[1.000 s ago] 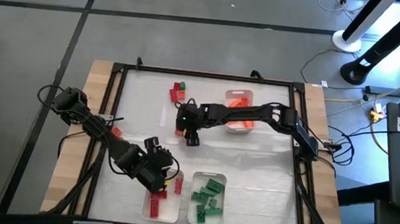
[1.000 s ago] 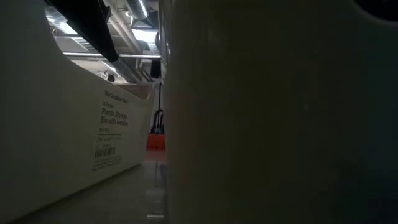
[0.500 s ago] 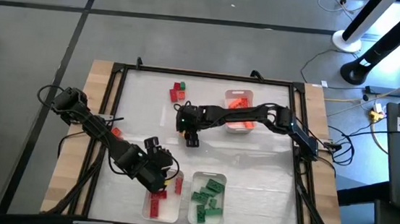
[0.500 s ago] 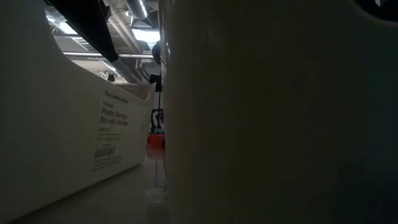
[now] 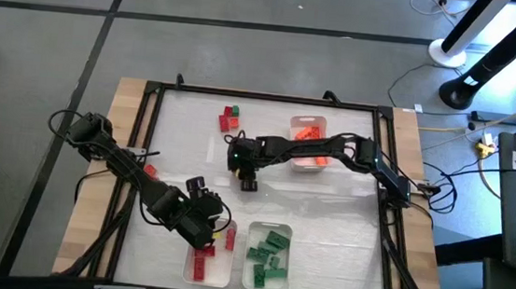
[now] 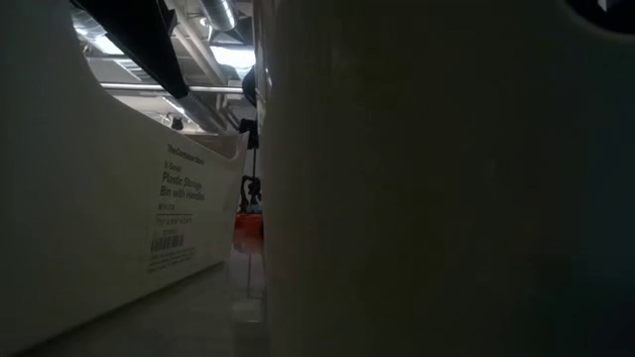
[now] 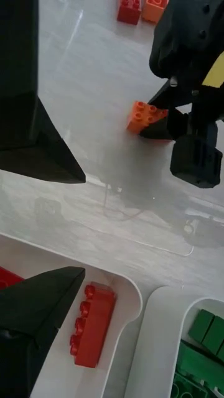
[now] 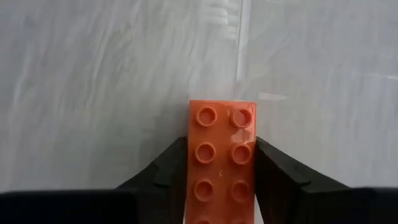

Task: Sort blocks
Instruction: Put the orange game piece into the top right white bin

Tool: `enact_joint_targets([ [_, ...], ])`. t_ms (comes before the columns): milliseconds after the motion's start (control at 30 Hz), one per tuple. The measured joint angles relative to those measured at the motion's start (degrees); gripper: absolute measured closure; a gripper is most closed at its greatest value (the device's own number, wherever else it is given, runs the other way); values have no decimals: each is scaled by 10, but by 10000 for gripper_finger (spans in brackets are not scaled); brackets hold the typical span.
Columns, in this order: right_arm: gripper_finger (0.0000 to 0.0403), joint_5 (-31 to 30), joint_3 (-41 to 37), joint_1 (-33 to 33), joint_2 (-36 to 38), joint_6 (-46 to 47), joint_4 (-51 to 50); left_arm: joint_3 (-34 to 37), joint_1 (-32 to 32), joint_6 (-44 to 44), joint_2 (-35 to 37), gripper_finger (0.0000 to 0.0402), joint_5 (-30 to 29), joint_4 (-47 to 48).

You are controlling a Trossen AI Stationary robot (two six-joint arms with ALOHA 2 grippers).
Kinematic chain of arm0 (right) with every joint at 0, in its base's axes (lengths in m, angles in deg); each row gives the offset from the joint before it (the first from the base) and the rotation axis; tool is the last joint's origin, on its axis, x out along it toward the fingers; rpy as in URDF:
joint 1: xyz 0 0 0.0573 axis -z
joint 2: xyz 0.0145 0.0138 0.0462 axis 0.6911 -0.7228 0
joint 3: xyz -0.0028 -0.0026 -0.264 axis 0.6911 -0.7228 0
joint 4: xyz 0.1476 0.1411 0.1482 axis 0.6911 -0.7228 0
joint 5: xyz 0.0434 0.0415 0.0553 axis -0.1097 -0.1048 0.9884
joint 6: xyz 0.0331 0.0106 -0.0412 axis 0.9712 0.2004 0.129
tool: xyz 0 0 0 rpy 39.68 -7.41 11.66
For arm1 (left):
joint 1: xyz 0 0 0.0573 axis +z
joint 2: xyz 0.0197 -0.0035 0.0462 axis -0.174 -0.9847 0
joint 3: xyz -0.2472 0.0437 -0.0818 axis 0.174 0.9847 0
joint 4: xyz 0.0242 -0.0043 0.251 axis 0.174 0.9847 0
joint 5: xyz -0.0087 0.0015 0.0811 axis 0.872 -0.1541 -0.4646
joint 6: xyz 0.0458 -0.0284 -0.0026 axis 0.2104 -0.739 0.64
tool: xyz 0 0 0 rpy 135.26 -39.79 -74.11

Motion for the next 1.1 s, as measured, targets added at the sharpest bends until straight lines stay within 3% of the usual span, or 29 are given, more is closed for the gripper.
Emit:
enact_joint_targets([
  [300, 251, 2, -1, 3, 58, -23, -49, 0, 6, 4, 1, 180, -9, 6],
  [433, 239, 6, -1, 8, 103, -33, -107, 0, 21, 31, 5, 180, -17, 7],
  [567, 254, 3, -1, 11, 150, -51, -184, -1, 44, 55, 17, 180, -17, 17],
  [767, 250, -19, 0, 12, 216, -59, -310, -1, 78, 76, 68, 180, -14, 68],
  [933, 239, -82, 0, 12, 248, -59, -404, -1, 99, -21, 125, 180, 70, 137],
  [1100, 252, -163, -2, 12, 253, -59, -489, -1, 93, -109, 150, 180, 140, 168],
])
